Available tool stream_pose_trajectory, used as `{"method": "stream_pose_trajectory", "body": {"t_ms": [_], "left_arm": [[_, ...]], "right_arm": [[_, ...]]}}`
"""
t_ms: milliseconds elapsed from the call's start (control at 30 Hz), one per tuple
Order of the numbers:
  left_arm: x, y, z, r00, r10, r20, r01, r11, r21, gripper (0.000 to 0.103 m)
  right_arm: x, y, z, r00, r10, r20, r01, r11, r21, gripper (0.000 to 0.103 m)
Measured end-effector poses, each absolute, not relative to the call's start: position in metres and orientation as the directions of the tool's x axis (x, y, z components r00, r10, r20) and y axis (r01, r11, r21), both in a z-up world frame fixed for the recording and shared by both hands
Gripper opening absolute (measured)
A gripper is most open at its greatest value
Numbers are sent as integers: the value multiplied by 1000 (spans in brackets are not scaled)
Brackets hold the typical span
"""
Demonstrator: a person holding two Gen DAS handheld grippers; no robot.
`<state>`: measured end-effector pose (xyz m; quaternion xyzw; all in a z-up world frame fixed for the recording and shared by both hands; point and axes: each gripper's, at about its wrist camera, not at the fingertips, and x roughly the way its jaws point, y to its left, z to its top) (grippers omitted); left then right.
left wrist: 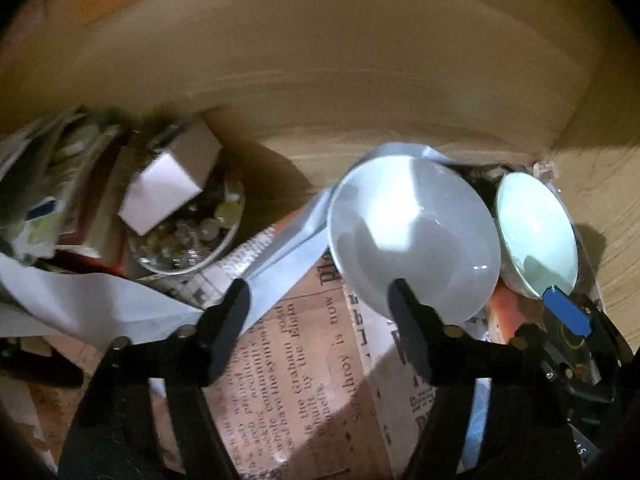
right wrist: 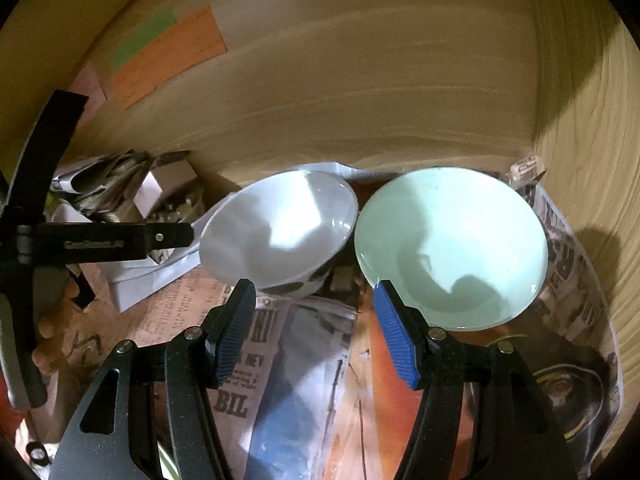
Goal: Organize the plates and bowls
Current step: 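Move both tools to the rim of the white bowl, then close the left tool on the white bowl rim while the right tool grips it, then lift the white bowl with both tools and carry it over the plate stack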
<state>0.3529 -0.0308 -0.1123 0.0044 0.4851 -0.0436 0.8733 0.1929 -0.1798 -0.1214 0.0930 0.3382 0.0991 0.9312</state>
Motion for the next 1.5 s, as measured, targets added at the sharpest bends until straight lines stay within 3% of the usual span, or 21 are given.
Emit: {"method": "stream_pose_trajectory", "body": {"t_ms": [67,400,767,1033,1167,1500], "left_arm": [[357,-36,-120,506,-76,-859,100,995,-29,56],[371,-47,-141,460,-124,-879,177,983,-46,21],[342,-42,-144,469,-65,-881,224,973,48,17],[305,-42,-144,456,-82,-886,297,953,64,18],[291,-49,-146,466,-88,-881,331,940,81,18],[292,-38,-145,458,-111,-882,295,955,33,17]], "right_arm": [[194,-181,-123,749,247,-615,-117,963,244,58],[198,-182,-125,743,246,-623,-114,963,245,58],[195,-182,-125,734,285,-617,-144,953,268,58],[204,-170,-140,685,301,-663,-168,951,259,40],[209,-164,-149,651,309,-694,-182,950,253,19],[203,-161,-142,672,292,-680,-185,956,228,17]]}}
